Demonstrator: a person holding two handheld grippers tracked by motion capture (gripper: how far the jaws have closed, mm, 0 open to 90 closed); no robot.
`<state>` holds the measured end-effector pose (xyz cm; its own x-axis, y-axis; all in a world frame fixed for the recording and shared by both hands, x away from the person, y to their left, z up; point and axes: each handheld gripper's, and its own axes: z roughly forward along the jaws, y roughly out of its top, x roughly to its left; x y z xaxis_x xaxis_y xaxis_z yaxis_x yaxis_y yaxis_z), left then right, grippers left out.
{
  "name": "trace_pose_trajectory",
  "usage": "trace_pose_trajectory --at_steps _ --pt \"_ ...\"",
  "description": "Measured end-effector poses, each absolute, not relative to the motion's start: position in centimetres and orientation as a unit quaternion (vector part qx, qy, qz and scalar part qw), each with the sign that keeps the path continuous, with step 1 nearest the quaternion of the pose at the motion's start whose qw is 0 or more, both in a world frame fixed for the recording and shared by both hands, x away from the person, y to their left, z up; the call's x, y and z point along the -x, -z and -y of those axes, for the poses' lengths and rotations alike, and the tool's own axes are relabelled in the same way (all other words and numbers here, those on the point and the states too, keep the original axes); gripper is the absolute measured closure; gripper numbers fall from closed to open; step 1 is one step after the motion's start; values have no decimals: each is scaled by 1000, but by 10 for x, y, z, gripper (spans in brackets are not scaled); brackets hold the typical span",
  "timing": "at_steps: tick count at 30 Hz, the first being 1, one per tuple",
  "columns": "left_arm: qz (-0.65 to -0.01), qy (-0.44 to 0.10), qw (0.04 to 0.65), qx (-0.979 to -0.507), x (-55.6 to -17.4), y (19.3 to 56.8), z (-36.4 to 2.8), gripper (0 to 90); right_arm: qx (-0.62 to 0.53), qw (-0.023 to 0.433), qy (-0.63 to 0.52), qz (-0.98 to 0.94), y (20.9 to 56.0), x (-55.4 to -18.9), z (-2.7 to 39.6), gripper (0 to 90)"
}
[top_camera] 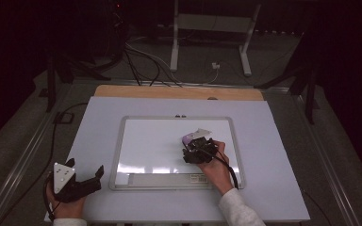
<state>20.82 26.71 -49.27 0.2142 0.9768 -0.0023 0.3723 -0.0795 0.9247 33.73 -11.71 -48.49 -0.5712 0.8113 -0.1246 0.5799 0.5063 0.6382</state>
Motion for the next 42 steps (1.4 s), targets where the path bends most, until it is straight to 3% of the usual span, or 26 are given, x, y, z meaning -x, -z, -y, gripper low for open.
trace_pose_trajectory --at_steps 13,22,31,42 --pt "-521 -349 434 -647 -208 493 -267 5 -433 219 -274 -830 490 -344 132 333" --pt "-521 -349 434 -647 -208 493 -267 5 -446 234 -274 -819 489 -344 137 513" --pt "-522 -349 432 -647 -209 493 -267 6 -455 230 -288 -810 484 -345 144 617" --pt "-523 -348 432 -647 -209 493 -267 5 -458 207 -327 -801 478 -344 144 633"
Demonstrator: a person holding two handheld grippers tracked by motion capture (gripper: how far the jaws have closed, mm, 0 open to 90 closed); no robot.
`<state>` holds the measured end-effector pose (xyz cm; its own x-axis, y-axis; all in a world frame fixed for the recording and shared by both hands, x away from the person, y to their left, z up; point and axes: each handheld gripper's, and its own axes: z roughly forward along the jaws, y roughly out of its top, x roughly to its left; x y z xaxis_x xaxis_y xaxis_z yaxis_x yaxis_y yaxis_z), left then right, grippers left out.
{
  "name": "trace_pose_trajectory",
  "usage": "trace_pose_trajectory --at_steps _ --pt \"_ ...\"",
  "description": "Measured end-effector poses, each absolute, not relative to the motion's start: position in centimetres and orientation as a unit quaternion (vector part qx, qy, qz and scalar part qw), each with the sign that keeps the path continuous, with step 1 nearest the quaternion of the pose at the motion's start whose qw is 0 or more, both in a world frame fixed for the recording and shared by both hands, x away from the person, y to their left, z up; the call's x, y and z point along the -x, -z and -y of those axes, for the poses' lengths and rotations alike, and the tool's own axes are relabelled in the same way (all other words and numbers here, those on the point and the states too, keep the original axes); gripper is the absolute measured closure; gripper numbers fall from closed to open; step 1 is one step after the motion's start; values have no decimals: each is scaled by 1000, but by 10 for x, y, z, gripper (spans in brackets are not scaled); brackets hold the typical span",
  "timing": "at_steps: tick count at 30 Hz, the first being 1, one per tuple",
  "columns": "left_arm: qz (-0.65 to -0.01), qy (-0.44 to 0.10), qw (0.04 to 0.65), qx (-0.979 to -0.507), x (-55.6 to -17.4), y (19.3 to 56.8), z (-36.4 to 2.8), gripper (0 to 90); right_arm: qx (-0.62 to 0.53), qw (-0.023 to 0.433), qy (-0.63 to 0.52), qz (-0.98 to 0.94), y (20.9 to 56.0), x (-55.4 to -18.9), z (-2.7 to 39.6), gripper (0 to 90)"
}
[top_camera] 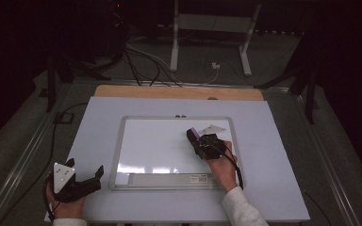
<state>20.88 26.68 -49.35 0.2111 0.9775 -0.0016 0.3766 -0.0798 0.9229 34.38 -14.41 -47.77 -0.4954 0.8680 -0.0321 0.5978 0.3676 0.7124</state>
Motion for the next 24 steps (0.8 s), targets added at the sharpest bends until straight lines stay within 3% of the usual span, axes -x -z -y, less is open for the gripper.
trace_pose_trajectory --at_steps 24 --pt "-523 -347 433 -647 -209 494 -267 6 -485 204 -371 -765 449 -360 150 634"
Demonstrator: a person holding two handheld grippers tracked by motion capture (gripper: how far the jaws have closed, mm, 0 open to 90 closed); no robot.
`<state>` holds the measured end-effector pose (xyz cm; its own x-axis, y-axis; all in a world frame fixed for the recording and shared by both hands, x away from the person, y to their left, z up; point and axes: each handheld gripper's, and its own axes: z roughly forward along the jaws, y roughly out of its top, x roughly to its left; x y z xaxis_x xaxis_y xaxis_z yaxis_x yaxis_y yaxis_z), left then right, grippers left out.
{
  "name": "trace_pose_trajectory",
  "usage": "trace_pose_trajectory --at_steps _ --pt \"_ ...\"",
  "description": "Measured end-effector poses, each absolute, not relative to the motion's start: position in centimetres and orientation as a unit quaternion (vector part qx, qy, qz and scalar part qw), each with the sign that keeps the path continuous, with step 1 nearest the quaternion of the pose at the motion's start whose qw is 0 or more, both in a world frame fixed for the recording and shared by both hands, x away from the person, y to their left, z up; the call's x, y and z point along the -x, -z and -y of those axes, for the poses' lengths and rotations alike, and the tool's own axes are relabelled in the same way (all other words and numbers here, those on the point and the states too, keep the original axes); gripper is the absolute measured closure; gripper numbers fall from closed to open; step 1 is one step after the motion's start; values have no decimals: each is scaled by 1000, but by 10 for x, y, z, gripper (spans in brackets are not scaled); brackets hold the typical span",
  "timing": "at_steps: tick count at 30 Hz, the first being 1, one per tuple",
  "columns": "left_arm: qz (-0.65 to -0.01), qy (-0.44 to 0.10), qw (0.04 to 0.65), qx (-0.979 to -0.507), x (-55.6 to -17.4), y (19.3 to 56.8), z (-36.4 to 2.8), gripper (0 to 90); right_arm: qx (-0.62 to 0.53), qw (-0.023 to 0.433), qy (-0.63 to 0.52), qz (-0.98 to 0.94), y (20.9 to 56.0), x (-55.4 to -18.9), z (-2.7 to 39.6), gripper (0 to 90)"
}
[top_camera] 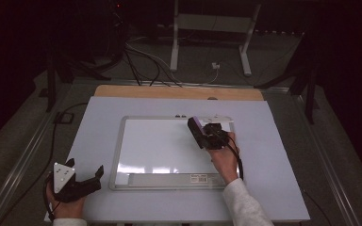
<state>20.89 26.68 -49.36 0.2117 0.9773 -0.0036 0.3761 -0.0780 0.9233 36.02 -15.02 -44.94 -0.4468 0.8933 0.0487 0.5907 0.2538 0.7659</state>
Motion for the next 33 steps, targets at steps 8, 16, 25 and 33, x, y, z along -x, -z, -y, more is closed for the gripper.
trace_pose_trajectory --at_steps 8,16,25,33 --pt "-523 -347 432 -648 -209 494 -267 6 -500 208 -375 -752 446 -368 154 633" --pt "-524 -347 432 -647 -209 494 -268 5 -525 213 -375 -734 446 -377 163 633" --pt "-524 -348 432 -646 -208 493 -268 5 -541 226 -374 -719 446 -382 171 634" --pt "-525 -348 431 -646 -208 494 -269 6 -551 236 -371 -710 444 -387 176 634"
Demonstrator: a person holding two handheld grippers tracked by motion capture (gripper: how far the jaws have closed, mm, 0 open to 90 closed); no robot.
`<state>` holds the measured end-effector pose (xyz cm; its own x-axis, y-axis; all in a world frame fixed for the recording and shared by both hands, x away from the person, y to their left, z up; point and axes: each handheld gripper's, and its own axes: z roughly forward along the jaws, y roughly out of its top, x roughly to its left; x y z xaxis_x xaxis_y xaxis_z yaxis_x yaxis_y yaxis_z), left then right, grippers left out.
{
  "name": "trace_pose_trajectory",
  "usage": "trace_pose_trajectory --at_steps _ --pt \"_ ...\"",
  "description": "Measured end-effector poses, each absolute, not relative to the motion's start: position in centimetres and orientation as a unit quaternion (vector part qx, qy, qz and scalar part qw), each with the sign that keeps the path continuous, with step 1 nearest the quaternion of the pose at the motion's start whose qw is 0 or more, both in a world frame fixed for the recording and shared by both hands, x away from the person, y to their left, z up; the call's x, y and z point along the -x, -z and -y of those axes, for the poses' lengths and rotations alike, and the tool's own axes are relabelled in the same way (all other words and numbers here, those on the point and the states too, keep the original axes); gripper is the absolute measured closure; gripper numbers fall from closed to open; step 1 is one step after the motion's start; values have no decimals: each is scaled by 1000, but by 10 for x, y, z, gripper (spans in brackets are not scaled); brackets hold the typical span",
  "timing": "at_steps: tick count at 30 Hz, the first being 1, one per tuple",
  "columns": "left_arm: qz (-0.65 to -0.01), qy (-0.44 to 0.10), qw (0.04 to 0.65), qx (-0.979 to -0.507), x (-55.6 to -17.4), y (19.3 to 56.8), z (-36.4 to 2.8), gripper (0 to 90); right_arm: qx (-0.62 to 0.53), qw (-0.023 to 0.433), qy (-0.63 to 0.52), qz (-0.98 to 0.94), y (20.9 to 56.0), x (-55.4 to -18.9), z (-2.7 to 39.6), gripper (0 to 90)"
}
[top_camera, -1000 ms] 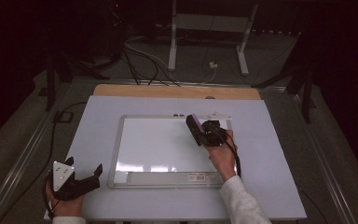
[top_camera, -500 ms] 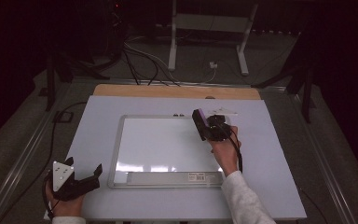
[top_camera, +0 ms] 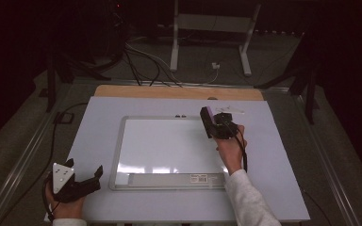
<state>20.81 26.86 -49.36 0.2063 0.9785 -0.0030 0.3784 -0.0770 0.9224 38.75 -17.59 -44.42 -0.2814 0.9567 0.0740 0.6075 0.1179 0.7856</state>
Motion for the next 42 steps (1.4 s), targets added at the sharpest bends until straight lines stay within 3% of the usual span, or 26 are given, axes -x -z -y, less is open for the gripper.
trace_pose_trajectory --at_steps 28,42 --pt "-527 -347 431 -645 -208 494 -269 6 -614 254 -334 -668 453 -408 214 634" --pt "-527 -347 431 -645 -208 494 -269 5 -647 245 -287 -662 481 -415 226 635"
